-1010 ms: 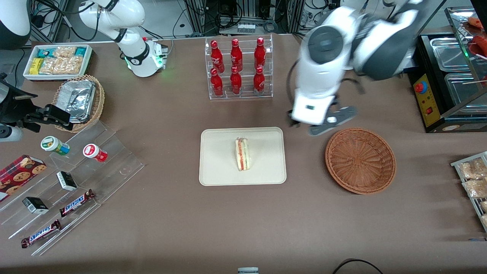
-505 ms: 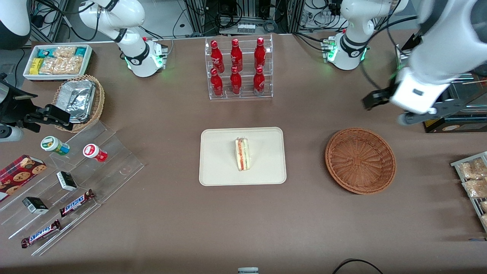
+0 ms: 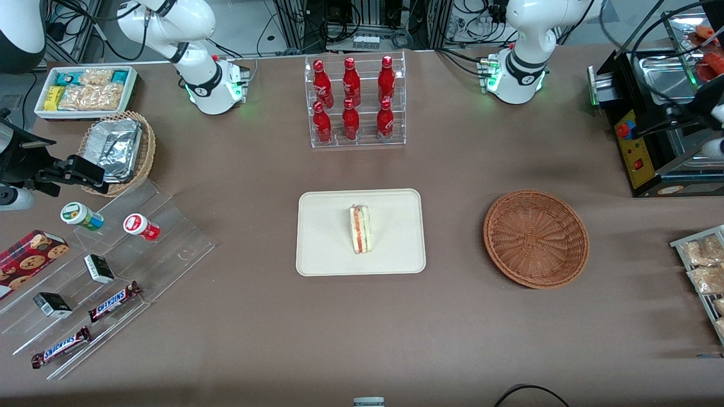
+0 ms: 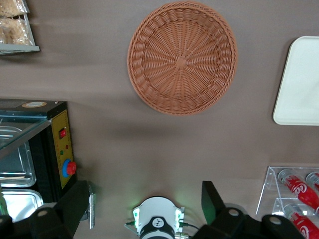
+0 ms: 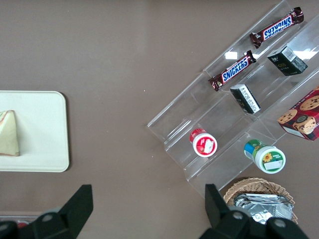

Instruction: Place sandwich from basket to tray

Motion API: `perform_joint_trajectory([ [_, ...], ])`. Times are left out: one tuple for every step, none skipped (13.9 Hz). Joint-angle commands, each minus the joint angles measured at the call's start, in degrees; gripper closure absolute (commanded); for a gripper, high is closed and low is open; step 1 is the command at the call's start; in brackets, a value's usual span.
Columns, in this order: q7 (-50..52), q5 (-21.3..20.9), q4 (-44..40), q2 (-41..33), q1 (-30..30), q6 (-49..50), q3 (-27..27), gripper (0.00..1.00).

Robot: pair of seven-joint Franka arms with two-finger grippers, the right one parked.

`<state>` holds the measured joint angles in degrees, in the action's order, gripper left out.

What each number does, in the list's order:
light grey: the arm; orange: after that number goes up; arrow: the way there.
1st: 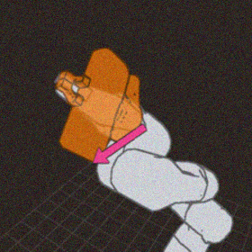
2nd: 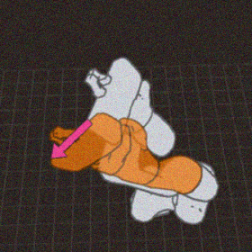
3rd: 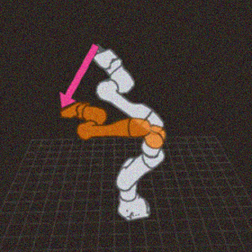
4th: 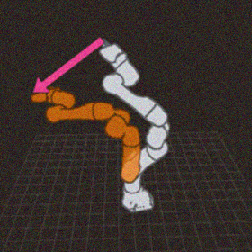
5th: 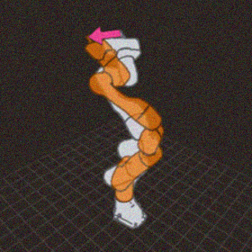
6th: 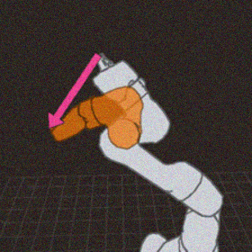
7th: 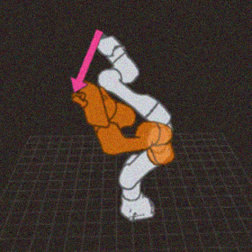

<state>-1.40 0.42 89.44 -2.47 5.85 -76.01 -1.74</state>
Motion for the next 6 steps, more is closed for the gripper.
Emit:
perform_joint_trajectory([
  [-0.54, 0.55, 4.51, -2.62, -1.90, -3.08, 0.68, 0.00],
  [-0.19, 0.55, 3.99, -2.01, -1.98, -3.26, 0.60, 0.00],
  [0.16, 0.63, 2.85, -1.05, -1.98, -3.53, 0.25, 0.00],
  [0.25, 0.29, 1.97, -0.17, -1.98, -3.70, -1.15, 0.00],
  [0.34, -0.15, 0.66, 0.62, -1.98, -3.79, -2.47, 0.00],
  [0.52, -0.33, -0.66, 1.41, -1.98, -3.79, -3.09, 0.00],
])
